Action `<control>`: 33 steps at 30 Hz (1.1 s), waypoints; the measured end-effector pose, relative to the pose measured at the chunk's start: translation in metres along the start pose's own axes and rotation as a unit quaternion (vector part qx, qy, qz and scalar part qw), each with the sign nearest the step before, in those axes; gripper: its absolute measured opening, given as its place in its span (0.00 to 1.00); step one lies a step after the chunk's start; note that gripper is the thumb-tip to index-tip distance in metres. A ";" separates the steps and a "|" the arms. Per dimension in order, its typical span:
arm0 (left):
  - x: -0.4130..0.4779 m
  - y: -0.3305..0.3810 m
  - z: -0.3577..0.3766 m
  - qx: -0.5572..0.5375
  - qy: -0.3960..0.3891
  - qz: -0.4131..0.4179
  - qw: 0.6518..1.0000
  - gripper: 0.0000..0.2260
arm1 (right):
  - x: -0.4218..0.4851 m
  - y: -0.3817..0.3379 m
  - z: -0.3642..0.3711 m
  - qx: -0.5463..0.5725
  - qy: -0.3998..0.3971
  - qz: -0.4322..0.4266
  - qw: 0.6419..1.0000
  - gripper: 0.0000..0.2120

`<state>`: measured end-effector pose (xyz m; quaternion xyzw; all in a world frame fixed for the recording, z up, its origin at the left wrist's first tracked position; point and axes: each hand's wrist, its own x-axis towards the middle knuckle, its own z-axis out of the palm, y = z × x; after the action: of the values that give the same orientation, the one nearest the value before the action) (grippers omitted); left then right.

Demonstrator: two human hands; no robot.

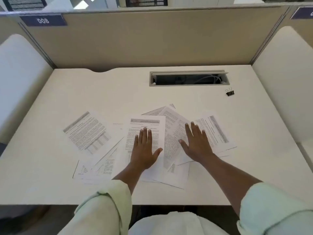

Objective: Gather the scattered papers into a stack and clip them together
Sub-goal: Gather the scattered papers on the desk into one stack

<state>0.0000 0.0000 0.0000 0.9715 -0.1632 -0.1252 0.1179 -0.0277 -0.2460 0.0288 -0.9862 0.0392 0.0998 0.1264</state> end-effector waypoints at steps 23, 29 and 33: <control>-0.048 -0.015 0.052 -0.067 -0.040 -0.035 0.996 0.54 | -0.048 -0.066 0.047 0.244 -0.039 0.101 0.964 0.29; -0.042 -0.007 0.032 -0.196 0.008 -0.096 0.976 0.27 | -0.032 -0.087 0.049 0.444 -0.101 0.241 0.857 0.29; -0.045 -0.003 0.021 -0.242 -0.001 -0.067 0.968 0.23 | -0.023 -0.095 0.043 0.527 -0.110 0.255 0.803 0.27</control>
<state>-0.0461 0.0145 -0.0115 0.9227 -0.0630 -0.1692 0.3406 -0.0484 -0.1422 0.0152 -0.7045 0.3217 0.2003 0.6001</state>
